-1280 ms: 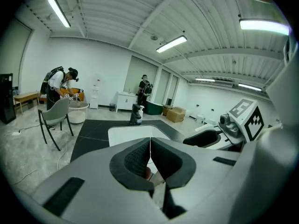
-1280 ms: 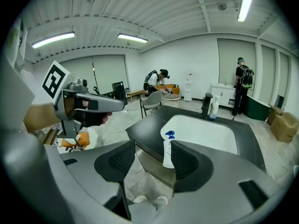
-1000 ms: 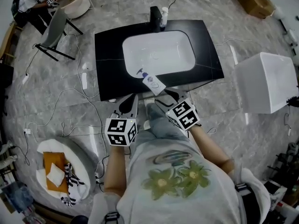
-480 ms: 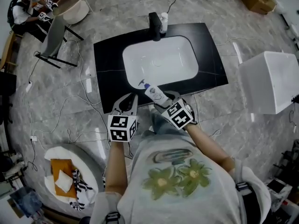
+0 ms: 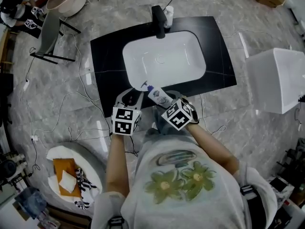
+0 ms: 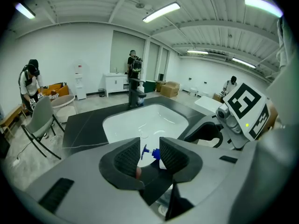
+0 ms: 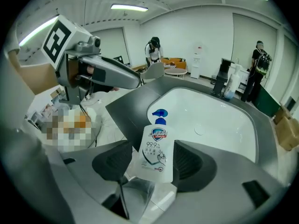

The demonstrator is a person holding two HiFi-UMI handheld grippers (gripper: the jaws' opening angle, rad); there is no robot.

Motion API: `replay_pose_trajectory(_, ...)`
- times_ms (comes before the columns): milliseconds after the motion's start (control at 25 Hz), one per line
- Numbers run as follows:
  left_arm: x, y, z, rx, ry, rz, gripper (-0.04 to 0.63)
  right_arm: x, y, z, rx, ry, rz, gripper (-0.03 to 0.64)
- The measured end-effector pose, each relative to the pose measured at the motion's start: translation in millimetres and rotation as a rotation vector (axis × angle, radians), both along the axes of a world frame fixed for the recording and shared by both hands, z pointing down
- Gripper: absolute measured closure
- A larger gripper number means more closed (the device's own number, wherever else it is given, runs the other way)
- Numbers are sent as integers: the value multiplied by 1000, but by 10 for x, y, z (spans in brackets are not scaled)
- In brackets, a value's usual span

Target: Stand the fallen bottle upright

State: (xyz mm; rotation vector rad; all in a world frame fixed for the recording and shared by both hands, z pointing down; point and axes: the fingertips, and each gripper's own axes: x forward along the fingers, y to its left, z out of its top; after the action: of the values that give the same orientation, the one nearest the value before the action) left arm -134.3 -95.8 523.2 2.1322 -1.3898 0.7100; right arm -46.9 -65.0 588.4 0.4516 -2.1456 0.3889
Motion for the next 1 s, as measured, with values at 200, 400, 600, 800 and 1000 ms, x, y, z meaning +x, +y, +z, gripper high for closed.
replay_pose_trajectory(200,6,-169,298,-66,-17,50,448,-39,-67,196,-29,40,-13,362)
replay_pose_trajectory(400,3,-339,553,-123,-18,100,442,-49,-161,348,-49,62,-8,362)
replay_pose_trajectory(600,16,-403,823,-197,-7,115,433,-52,-185,431,-105,60,11,362)
replay_pose_trajectory(800,-8,-436,1001,-245,-8,121,433,-83,-195,467,-122,68,12,362)
replay_pose_trajectory(1000,8,-469,1101,-276,-26,155,436,-86,-208,484,-149,81,9,362)
